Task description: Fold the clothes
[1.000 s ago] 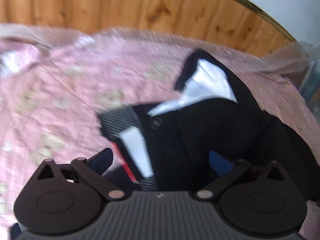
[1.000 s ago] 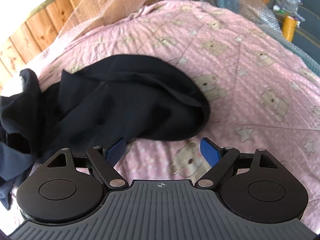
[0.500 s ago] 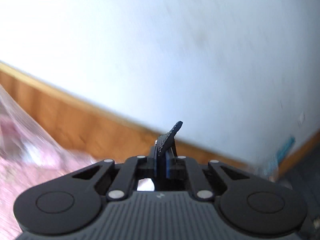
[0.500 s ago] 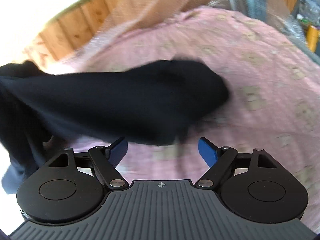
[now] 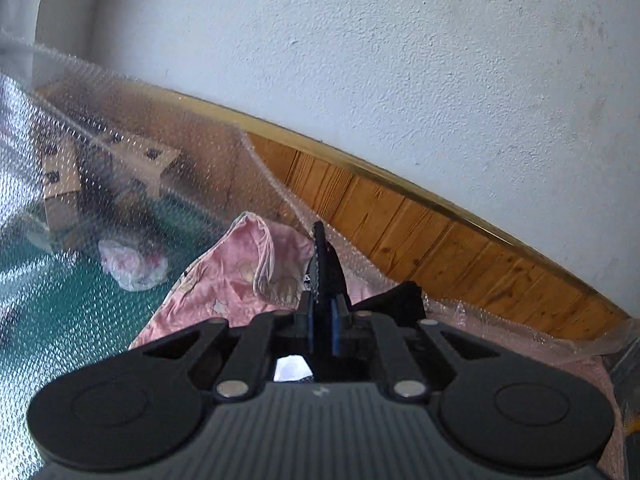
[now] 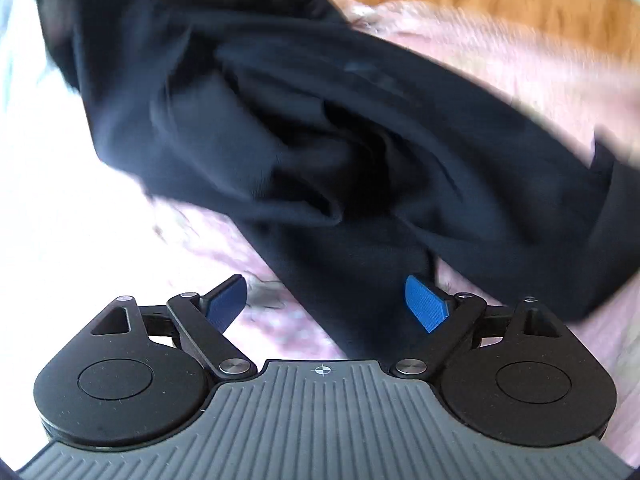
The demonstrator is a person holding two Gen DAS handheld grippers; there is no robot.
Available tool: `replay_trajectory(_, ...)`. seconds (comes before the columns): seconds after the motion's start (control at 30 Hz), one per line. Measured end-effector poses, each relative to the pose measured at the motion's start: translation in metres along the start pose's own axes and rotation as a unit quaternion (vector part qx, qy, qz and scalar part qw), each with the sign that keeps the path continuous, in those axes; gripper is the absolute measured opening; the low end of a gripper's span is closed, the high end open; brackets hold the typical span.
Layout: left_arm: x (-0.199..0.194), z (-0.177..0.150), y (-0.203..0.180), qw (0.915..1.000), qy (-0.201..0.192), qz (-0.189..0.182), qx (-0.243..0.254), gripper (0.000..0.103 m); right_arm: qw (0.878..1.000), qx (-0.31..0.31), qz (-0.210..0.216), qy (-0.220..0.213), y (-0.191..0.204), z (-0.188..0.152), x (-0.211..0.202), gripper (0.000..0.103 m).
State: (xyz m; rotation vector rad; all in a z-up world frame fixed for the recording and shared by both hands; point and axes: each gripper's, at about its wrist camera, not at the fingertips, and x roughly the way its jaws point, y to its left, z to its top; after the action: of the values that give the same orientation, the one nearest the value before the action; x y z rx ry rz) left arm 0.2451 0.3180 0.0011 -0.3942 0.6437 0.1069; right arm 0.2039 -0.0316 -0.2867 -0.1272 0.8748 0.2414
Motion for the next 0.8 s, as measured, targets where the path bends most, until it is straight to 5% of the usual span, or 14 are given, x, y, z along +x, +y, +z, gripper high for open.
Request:
replay_trajectory(0.03, -0.002, 0.000, 0.003, 1.0000, -0.004, -0.005, 0.001, 0.008, 1.000, -0.014, -0.009, -0.004, 0.001, 0.001, -0.001, 0.060)
replay_trajectory(0.07, -0.007, 0.003, 0.006, 0.9999, -0.010, -0.010, -0.001, 0.008, 1.000, -0.010, -0.017, -0.004, -0.004, 0.004, -0.008, 0.004)
replay_trajectory(0.1, -0.011, 0.007, 0.010, 0.9997, -0.017, -0.016, -0.003, 0.008, 1.000, -0.007, -0.026, -0.004, -0.010, 0.008, -0.015, 0.000)
replay_trajectory(0.3, -0.055, 0.040, 0.026, 0.9963, -0.057, -0.064, -0.013, 0.008, 0.991, 0.015, -0.125, -0.050, -0.091, 0.015, -0.124, 0.000)
replay_trajectory(0.43, -0.080, 0.026, 0.036, 0.9964, -0.031, -0.078, 0.011, 0.009, 0.970, 0.066, -0.225, -0.062, -0.179, -0.009, -0.226, 0.000)
replay_trajectory(0.57, -0.065, -0.054, 0.064, 0.9918, 0.098, -0.075, 0.034, 0.010, 0.946, 0.140, -0.293, -0.001, -0.258, -0.059, -0.267, 0.000)
replay_trajectory(0.67, -0.042, -0.130, 0.091, 0.9725, 0.219, -0.070, 0.038, 0.014, 0.937, 0.206, -0.270, 0.089, -0.299, -0.103, -0.241, 0.008)
replay_trajectory(0.73, -0.038, -0.164, 0.109, 0.9642, 0.257, -0.058, 0.028, 0.018, 0.912, 0.261, -0.286, 0.134, -0.317, -0.129, -0.230, 0.032)
replay_trajectory(0.8, -0.045, -0.175, 0.124, 0.9649, 0.259, -0.043, 0.012, 0.016, 0.889, 0.306, -0.321, 0.118, -0.322, -0.133, -0.240, 0.051)
